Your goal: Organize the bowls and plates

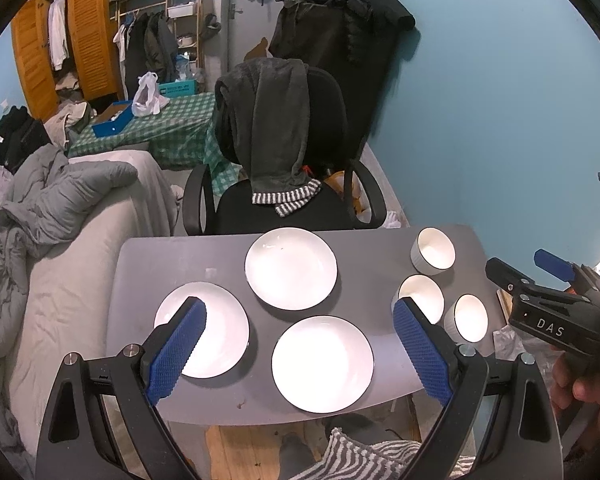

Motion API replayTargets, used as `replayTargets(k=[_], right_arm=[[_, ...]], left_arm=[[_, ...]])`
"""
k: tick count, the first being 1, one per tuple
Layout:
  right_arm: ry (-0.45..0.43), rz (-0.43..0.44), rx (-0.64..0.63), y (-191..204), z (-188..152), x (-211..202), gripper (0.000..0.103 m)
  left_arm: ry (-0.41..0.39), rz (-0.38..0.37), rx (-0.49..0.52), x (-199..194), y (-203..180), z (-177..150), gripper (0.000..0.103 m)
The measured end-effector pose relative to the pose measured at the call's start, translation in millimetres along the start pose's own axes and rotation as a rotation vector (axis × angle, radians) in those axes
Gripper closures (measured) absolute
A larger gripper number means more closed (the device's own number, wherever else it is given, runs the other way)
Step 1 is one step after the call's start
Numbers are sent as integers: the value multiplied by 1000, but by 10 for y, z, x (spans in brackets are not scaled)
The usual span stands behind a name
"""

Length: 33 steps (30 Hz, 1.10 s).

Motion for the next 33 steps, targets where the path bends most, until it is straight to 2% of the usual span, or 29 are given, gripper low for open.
replayTargets(k=[33], right_arm=[[2, 5, 0, -7, 15, 59, 10]], left_arm=[[23, -18, 1, 23, -12, 15, 7]])
Point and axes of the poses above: each gripper's, at about its wrist camera, not at the fingertips, and x roughly the way its jaws point, y to its left, z to its top, the point moved 1 cm from there along x, roughly the way its jaws point, and after that the axes turned 8 degrees about y, right-handed, at the moved point
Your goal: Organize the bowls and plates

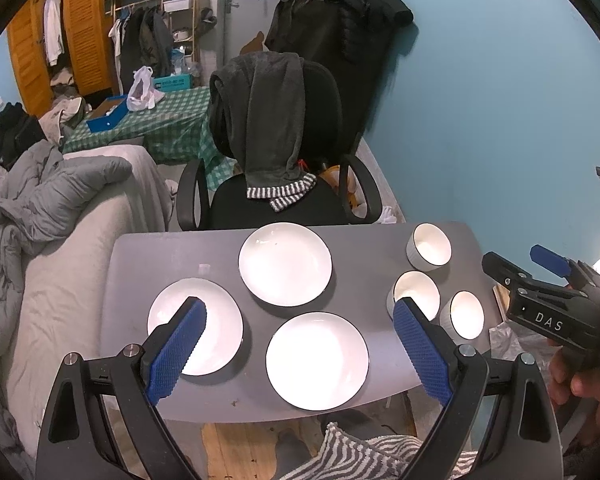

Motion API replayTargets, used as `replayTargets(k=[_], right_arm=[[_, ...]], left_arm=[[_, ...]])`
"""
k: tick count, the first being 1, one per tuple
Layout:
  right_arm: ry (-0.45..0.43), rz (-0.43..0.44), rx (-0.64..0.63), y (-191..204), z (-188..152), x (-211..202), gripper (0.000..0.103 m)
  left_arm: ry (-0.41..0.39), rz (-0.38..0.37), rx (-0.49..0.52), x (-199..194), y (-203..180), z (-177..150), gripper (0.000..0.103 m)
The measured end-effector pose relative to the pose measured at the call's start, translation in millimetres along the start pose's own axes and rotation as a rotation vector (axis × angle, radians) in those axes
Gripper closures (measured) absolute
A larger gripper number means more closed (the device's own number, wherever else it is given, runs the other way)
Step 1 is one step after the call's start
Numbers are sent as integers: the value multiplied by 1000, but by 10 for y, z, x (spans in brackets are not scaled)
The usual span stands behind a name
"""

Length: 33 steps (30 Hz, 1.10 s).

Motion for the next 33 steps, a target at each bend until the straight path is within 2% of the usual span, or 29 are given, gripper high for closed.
replayTargets(k=[33], right_arm=[[9, 28, -14, 121, 42, 13, 10]], left_arm=[[14, -2, -11, 38, 71, -13, 7]])
Point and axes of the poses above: each gripper's, at about its wrist camera, not at the fingertips, and x roughly the way its jaws point, y to its left, z to its top, the point moved 1 cm from there along x, roughly the way its jaws point, and after that the axes turned 8 degrees about y, right-handed, at the moved point
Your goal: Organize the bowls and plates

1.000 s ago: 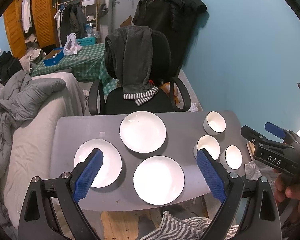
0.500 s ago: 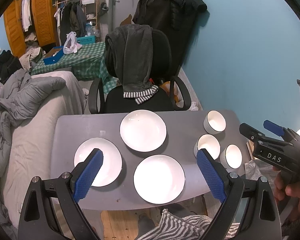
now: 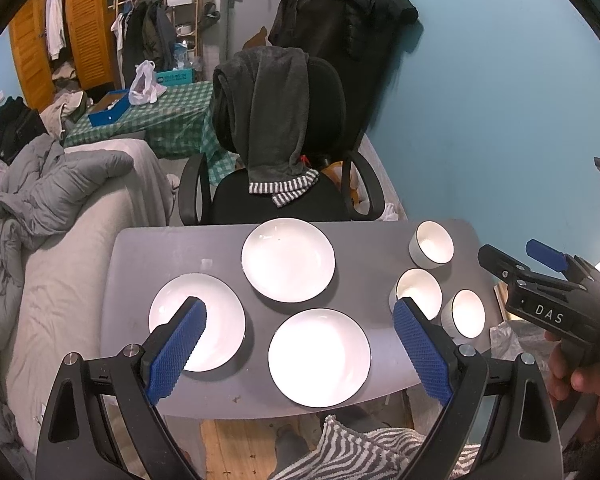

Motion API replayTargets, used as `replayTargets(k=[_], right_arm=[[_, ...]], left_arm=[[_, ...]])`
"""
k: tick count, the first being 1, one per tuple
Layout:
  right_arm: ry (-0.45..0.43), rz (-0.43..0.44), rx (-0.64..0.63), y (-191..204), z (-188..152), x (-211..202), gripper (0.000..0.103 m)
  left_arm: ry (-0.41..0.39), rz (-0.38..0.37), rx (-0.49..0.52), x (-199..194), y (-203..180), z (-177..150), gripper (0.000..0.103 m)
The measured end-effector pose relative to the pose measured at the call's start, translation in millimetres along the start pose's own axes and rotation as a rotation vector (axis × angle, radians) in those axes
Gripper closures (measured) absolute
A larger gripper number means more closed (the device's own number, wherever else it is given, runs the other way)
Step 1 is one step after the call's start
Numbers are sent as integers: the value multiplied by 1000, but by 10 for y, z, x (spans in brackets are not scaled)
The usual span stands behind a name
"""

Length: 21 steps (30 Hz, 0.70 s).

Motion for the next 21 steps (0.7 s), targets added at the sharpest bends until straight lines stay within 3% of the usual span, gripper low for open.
replayTargets(k=[21], right_arm=[[44, 18, -105, 208, 73, 225, 10]], left_arm=[[58, 45, -49, 198, 195, -153, 7]])
Point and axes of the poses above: each gripper's, at about its wrist camera, not at the fingertips, and x roughly the way its jaws point, y to its left, z to its top, the point moved 1 cm from there along x, roughly the way its jaws point, and after that the axes turned 8 degrees about y, right-handed, at the moved point
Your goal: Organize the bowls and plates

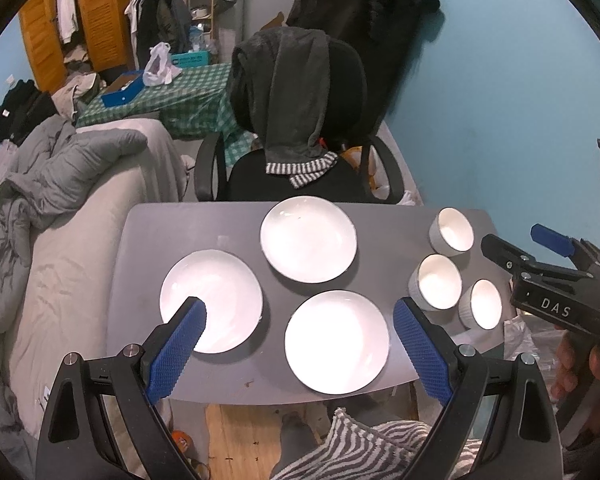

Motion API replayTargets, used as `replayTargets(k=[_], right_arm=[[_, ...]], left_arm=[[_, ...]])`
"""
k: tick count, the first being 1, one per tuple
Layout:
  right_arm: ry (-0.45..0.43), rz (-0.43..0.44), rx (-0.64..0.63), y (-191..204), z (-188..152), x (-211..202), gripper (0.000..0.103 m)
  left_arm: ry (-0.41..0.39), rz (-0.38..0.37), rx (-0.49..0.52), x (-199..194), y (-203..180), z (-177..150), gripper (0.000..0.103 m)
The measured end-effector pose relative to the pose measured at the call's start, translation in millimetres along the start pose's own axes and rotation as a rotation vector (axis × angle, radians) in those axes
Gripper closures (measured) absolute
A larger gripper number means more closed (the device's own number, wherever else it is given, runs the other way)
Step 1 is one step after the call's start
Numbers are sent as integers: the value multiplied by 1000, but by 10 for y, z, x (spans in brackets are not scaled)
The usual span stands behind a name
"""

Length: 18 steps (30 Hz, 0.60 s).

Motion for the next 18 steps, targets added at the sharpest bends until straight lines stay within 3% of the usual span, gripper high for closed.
replayTargets(k=[5, 18], right_arm=[[28, 27, -40, 108, 18, 152, 10], [69, -49, -136, 266, -37, 639, 10]], left_arm=[[26, 27, -8, 126, 128, -68, 7], [93, 102, 74, 648, 318, -234, 7]])
Point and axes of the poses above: each gripper's, at about its wrist camera, not at the fingertips, and x roughly the way its jaws point, y to its left, z to its top, the point moved 1 cm from there along x, roughly the way its jaws point, and after that the axes turned 8 degrees about y, right-handed, at the moved point
